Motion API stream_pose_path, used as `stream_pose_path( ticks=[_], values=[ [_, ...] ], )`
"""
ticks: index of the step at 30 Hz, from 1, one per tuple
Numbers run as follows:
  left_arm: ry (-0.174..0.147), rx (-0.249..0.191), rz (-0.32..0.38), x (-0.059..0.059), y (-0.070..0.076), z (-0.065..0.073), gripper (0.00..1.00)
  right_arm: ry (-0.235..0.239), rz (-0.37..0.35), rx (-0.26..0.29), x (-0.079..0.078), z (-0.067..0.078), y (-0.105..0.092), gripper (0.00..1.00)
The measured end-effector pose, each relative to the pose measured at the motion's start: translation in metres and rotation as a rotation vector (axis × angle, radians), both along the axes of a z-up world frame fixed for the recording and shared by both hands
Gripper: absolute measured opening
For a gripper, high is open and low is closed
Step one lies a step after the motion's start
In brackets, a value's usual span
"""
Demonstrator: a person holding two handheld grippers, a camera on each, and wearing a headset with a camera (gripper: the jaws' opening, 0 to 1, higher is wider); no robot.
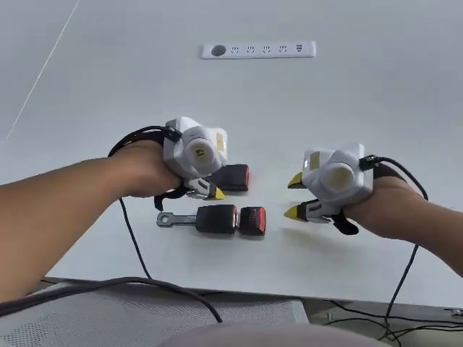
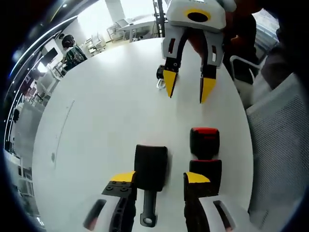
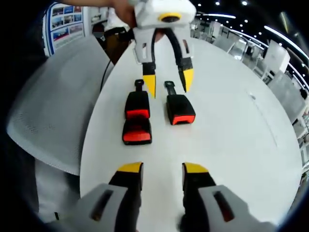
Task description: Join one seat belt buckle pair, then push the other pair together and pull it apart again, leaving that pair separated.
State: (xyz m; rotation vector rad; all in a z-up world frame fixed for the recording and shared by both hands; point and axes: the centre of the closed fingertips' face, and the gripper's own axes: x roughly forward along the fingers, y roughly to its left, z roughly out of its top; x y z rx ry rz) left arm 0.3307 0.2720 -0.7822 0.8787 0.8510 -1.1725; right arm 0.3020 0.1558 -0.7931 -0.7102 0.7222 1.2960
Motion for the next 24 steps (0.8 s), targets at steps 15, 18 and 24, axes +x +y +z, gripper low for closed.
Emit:
stream_pose_path(
  ticks=[15, 18, 24],
  values=[
    [0.031, 0.055, -0.038, 0.013, 0.001, -0.016, 0.41, -0.019, -0.095, -0.086, 0.035, -0.002, -0.084, 0.33],
    [0.037, 0.071, -0.035, 0.015, 0.004, -0.021, 0.41, 0.002, -0.119, -0.083, 0.042, -0.002, -0.095, 0.33],
    [0.061, 0.09, -0.052, 0.014, 0.005, -0.026, 0.4, 0.058, -0.081, -0.079, 0.035, -0.006, -0.092, 0.32]
  ],
)
